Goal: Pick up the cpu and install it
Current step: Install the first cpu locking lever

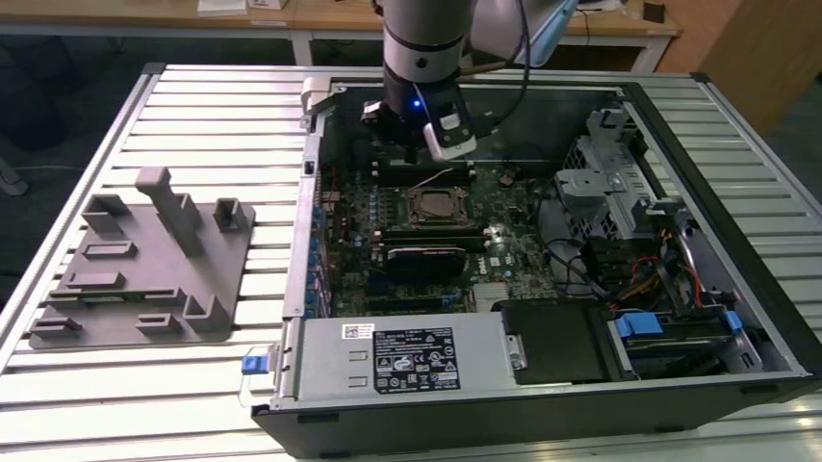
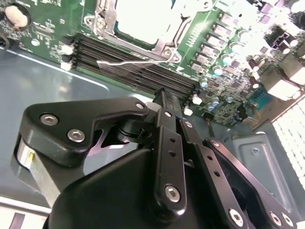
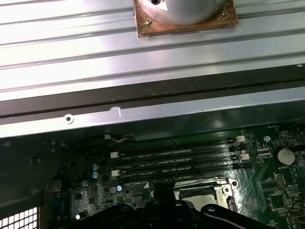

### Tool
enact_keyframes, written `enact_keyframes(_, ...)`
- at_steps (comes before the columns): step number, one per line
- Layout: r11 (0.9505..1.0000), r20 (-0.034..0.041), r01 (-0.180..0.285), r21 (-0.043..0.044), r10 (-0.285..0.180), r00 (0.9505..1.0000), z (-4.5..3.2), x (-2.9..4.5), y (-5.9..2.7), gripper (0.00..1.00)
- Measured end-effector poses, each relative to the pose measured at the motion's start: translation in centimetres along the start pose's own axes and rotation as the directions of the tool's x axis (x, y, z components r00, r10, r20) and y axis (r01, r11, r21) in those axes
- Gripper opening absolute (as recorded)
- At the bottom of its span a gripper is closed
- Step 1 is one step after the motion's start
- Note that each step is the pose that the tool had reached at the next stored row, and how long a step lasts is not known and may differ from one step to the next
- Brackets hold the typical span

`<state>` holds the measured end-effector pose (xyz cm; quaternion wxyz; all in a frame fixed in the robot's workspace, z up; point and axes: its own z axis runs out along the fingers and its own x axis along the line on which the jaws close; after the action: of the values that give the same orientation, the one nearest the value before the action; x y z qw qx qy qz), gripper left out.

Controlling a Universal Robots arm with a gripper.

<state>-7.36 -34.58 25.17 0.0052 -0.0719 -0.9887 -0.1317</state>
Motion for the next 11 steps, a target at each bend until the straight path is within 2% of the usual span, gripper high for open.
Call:
enact_keyframes(6, 1.0000, 0.0023, -0.002, 0.0031, 0.002, 1.0000, 0.13, -0.24, 0.01, 0.11)
enact_keyframes(8, 1.0000, 0.0103, 0.000, 0.0021, 0.000, 0.9999, 0.24, -0.24, -0.03, 0.11)
enact_keyframes(11, 1.0000, 0.0296, 0.005, -0.0009, -0.005, 0.9996, 0.38, -0.25, -0.07, 0.11)
